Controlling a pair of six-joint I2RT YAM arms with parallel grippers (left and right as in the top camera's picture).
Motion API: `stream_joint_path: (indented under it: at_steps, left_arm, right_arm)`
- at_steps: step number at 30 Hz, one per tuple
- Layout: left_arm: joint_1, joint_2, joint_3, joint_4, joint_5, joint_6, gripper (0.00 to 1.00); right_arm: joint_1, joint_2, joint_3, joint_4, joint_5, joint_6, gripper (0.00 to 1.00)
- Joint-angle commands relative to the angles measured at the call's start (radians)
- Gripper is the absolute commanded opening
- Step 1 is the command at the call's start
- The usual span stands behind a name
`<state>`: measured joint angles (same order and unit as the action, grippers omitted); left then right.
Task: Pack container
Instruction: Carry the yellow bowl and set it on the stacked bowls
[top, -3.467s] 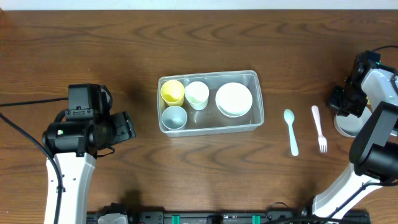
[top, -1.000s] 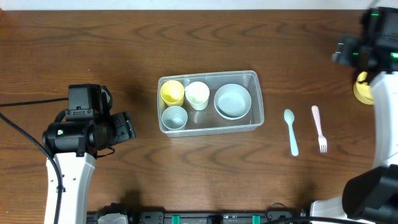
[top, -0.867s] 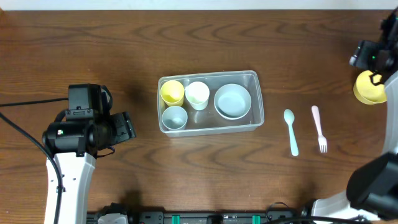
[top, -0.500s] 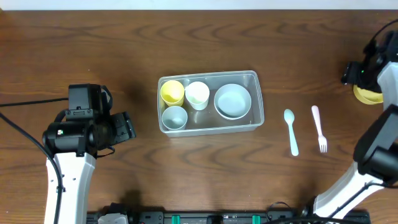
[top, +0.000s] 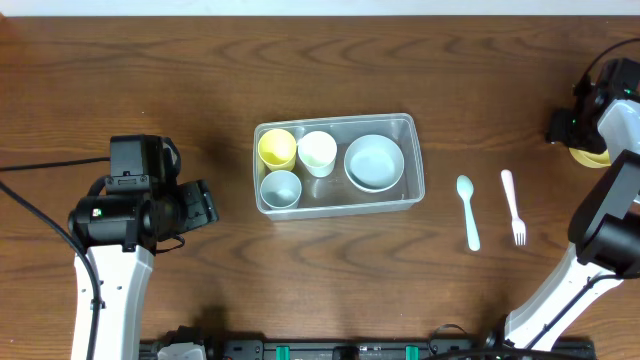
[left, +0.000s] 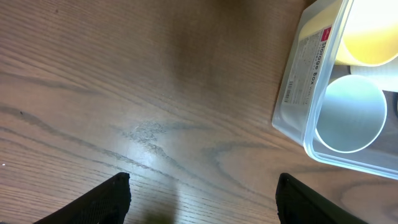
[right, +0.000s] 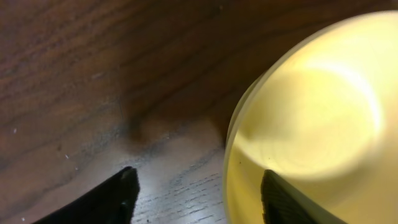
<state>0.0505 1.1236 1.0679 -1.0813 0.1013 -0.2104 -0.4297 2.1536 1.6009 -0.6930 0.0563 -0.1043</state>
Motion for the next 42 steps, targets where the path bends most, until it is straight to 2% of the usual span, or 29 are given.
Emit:
stream_joint_path:
  at_steps: [1,3,6,18,24,30,36,42]
  left_arm:
    - [0.003,-0.007,0.008,-0.005,-0.011,-0.002,0.75]
    - [0.003,-0.007,0.008,-0.005,-0.011,-0.002,0.75]
    - [0.003,-0.007,0.008,-0.005,-0.011,-0.002,0.75]
    - [0.003,-0.007,0.008,-0.006,-0.011,-0.002,0.75]
    - [0.003,-0.007,0.008,-0.006,-0.011,-0.002,0.75]
    - [0.003,-0.007,0.008,-0.006,-0.011,-0.002,0.75]
    - [0.003,-0.007,0.008,-0.005,-0.011,-0.002,0.75]
    - [0.003,-0.007,0.008,-0.006,-0.011,-0.002,0.75]
  right_arm:
    - [-0.014,0.008,0.015,-0.001,0.007,-0.005,0.52]
    - [-0.014,0.008,0.015,-0.003,0.007,-0.005,0.44]
    - [-0.014,0.008,0.015,-0.011,0.007,-0.005,0.24]
    - [-0.014,0.006,0.015,-0.036,0.006,0.014,0.02]
    - [0.015,-0.066,0.015,-0.051,-0.073,0.016,0.01]
    - [0.114,-0.266,0.015,-0.081,-0.163,-0.026,0.01]
    - [0.358,-0.48,0.015,-0.129,-0.201,-0.113,0.01]
    - [0.686,-0.563,0.015,-0.193,-0.175,-0.216,0.01]
